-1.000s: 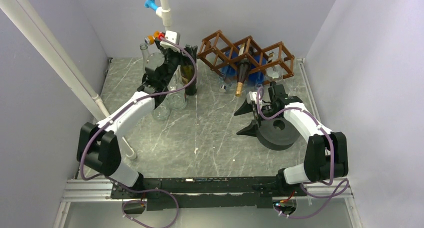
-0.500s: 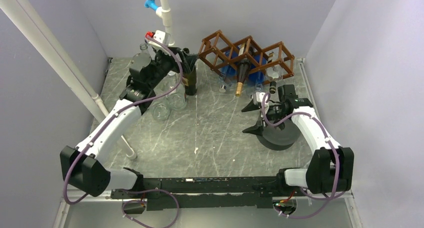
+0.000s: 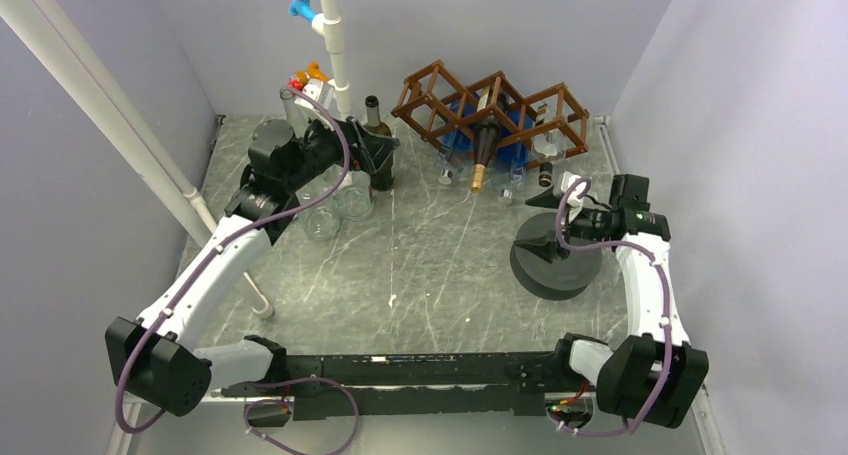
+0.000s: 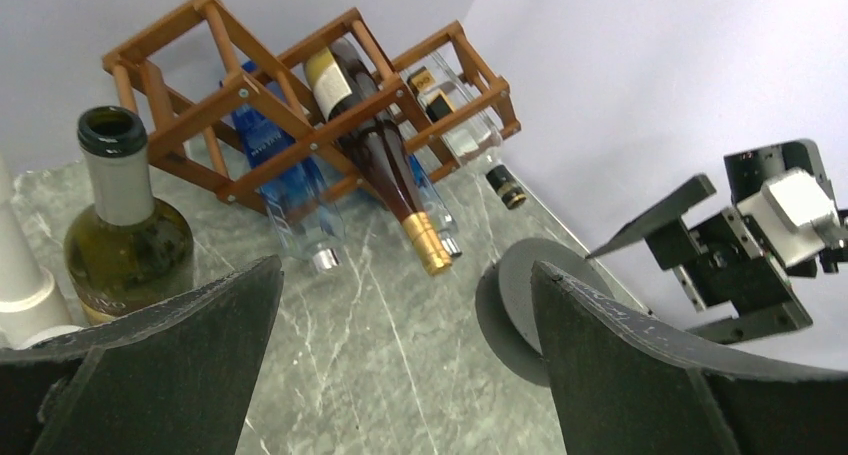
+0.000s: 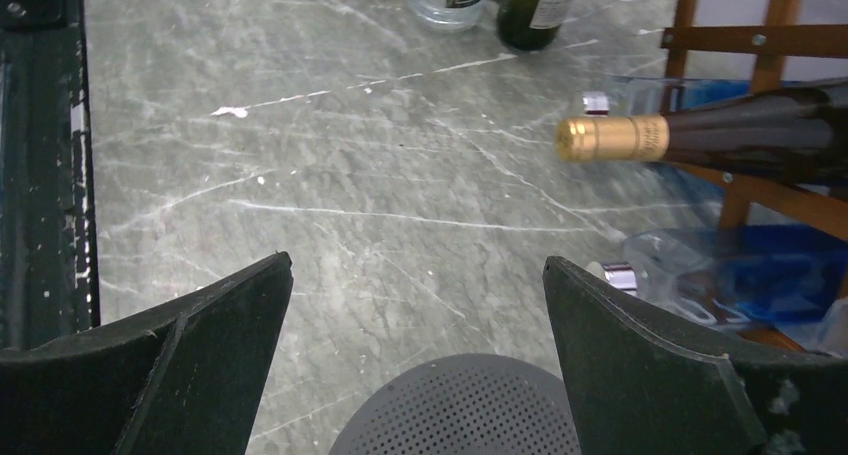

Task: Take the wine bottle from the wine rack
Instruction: Pick up the wine bottle from the wine rack.

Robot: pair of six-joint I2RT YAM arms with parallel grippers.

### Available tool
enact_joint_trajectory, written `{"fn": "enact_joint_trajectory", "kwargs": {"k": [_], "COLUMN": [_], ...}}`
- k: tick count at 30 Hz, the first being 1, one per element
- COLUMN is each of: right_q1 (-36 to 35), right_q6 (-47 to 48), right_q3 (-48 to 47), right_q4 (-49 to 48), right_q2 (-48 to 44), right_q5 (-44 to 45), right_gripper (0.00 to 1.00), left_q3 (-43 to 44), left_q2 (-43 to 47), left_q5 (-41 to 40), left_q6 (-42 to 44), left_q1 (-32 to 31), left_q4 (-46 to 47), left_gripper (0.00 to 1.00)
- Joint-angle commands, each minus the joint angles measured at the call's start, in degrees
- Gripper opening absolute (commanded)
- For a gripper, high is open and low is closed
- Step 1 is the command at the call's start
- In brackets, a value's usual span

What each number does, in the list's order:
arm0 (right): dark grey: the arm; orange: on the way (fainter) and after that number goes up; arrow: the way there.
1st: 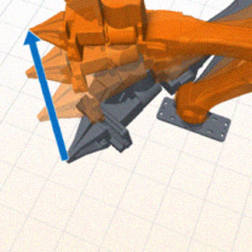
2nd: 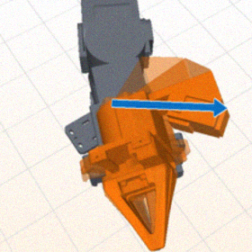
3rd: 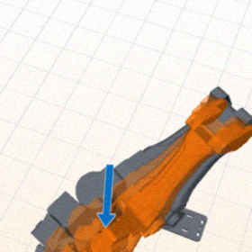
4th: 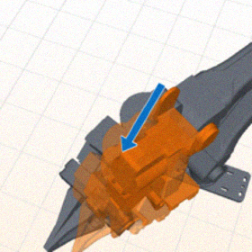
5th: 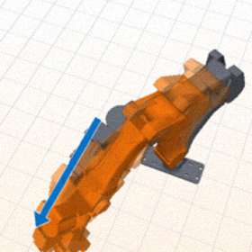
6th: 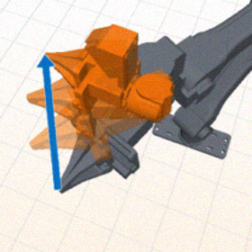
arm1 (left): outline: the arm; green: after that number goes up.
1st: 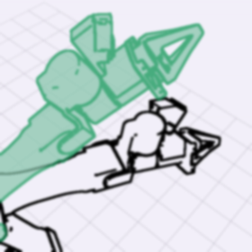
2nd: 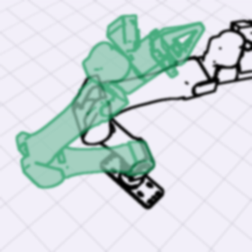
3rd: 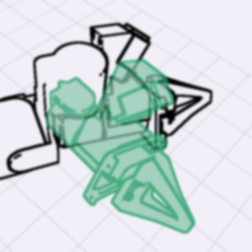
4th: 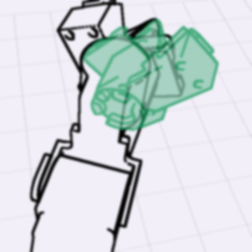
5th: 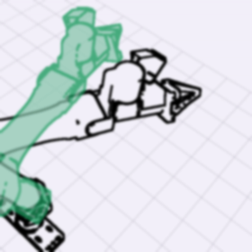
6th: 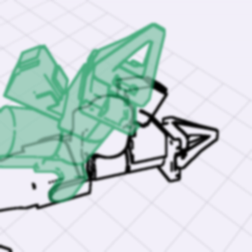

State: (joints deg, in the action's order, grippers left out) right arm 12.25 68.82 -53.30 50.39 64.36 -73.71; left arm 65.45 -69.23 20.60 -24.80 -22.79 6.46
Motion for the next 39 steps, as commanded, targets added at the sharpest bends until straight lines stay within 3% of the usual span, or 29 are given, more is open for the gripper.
{"fn": "enact_joint_trajectory", "kwargs": {"k": [1, 9, 12, 16, 21, 26, 39], "right_q1": [3.7, 6.4, 6.7, 7.2, 7.3, 7.3, 7.3], "right_q6": [-8.2, -27.7, -40.5, -62.6, -77.6, -81.6, -80.5], "right_q3": [-1.4, -3.9, -5.3, -2.8, -0.2, -0.4, 0.2], "right_q4": [-3.4, -9.6, -13.0, -26.4, -35.1, -38.0, -44.6], "right_q2": [-3.0, -5.5, -5.8, -7.7, -7.9, -4.9, 2.9], "right_q5": [-4.5, 1.4, 5.7, 17.0, 30.0, 35.9, 34.2], "right_gripper": [1.0, 1.0, 1.0, 1.0, 1.0, 1.0, 0.96], "left_q3": [-0.9, -3.9, -5.3, -8.1, -9.5, -9.7, -9.5], "left_q2": [2.6, 3.0, 3.0, 4.2, 6.2, 5.7, 4.4], "left_q5": [5.5, 14.8, 18.8, 21.0, 20.1, 20.5, 20.6], "left_q6": [0.5, 1.6, 1.4, 1.2, 3.5, 3.2, 2.8], "left_q1": [0.2, 0.1, 0.1, 0.1, -0.1, -0.1, -0.1], "left_q4": [-2.4, -1.9, -2.1, -2.2, -3.4, -3.0, -4.0], "left_gripper": [1.0, 1.0, 1.0, 0.99, 1.0, 1.0, 0.99]}}
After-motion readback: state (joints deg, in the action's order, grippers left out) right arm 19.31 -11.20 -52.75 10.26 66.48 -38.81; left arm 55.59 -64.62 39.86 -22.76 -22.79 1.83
